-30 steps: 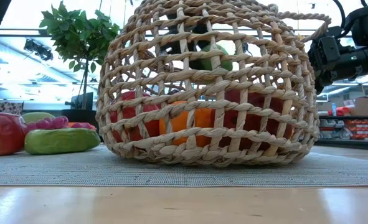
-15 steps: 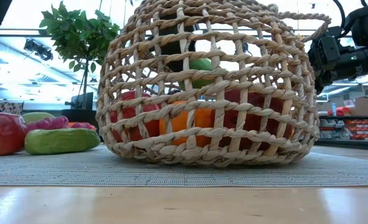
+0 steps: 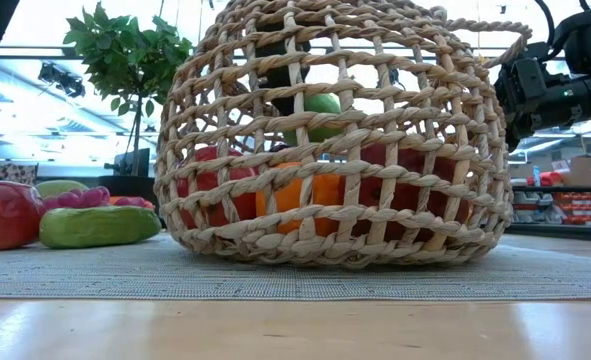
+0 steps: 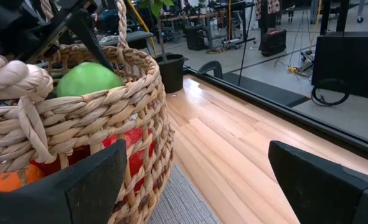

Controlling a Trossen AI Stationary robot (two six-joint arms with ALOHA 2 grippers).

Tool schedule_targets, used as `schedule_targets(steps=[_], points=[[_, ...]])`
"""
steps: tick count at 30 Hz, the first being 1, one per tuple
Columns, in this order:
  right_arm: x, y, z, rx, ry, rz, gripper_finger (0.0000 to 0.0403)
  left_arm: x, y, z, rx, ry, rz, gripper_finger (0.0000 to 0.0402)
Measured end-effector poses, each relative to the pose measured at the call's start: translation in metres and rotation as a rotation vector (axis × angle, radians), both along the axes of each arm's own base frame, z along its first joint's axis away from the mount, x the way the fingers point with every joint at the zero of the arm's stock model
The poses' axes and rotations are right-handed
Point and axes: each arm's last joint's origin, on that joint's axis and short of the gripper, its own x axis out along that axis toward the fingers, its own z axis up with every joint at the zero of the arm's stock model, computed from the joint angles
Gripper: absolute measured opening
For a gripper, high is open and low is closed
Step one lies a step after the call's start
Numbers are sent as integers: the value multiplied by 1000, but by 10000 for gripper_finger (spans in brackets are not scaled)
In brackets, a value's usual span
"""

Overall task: Build produce basket
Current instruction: Put the green apple into the brown basket, then put the red apple into the brown basket

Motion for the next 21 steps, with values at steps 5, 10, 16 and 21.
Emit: schedule_targets(steps=[5, 10, 16, 21], points=[[0, 0, 0, 0, 0, 0, 394, 0, -6, 4, 30, -14, -9, 396], [0, 0, 0, 0, 0, 0, 394, 1, -12, 26, 9, -68, 23, 396], [0, 0, 0, 0, 0, 0, 394, -5, -9, 61, -18, -97, 70, 396], [0, 0, 0, 0, 0, 0, 394, -7, -8, 110, -21, -273, 104, 396]])
